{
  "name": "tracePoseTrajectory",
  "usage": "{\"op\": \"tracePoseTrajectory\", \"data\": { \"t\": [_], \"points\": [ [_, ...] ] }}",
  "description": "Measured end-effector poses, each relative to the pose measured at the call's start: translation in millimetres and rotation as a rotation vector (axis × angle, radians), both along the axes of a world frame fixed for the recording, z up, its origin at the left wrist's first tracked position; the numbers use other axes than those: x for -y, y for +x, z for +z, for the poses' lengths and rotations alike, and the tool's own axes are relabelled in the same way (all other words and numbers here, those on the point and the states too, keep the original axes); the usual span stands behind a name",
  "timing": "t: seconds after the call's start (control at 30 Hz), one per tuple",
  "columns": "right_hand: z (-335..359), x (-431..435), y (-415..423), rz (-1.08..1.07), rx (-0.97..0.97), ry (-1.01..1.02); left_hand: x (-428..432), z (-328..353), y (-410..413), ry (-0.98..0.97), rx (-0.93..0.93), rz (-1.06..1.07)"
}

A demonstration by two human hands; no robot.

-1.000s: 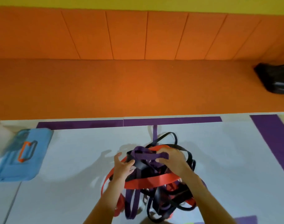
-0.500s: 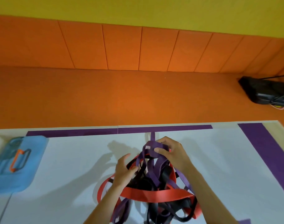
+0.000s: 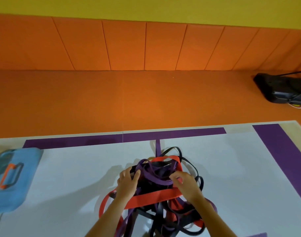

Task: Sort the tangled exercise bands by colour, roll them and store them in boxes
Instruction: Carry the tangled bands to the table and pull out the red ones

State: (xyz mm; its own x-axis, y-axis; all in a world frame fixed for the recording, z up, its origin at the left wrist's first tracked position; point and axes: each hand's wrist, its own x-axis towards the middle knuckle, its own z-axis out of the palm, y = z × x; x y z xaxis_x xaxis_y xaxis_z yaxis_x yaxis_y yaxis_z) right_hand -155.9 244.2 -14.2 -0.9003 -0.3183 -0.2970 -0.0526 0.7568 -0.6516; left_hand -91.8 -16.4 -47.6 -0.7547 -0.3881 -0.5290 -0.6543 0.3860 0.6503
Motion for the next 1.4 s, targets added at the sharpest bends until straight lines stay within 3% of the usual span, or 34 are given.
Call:
{"op": "tracePoseTrajectory", "data": {
  "t": [0.17,0.33,0.43,0.57,0.67,0.77,0.9,1.0,1.17,1.27,1.4],
  "points": [
    [2,-11,-29,-0.063,0.017,-0.024,-11,-14,-11,0.123,0.11,0.218],
    [-15,-19,-52,-0.217,0.033,0.043,-15,-6,-23,0.229,0.037,0.546],
    [-28,-24,-59,-0.199,0.118,0.103,-11,6,-29,0.298,-0.033,0.639],
    [-43,-20,-70,-0.132,0.16,0.013,2,24,-30,0.21,-0.196,0.552],
    [-45,-12,-76,-0.198,0.175,-0.056,12,34,-26,0.21,-0.247,0.473],
    [-48,-9,-79,-0.25,0.179,-0.065,18,32,-17,0.178,-0.15,0.312],
    [-47,-12,-78,-0.103,0.235,-0.021,17,20,-2,0.284,0.076,0.24],
    [-39,-15,-68,-0.027,0.201,-0.024,17,5,8,0.086,0.198,0.174],
    [-26,-24,-33,-0.115,0.132,-0.18,14,-7,24,-0.095,0.212,0.077],
    [-12,-27,-20,-0.165,0.037,-0.163,11,-5,29,-0.11,0.137,0.116],
    [2,-23,-11,-0.171,-0.025,-0.153,3,13,16,-0.036,-0.142,0.194]
  ]
}}
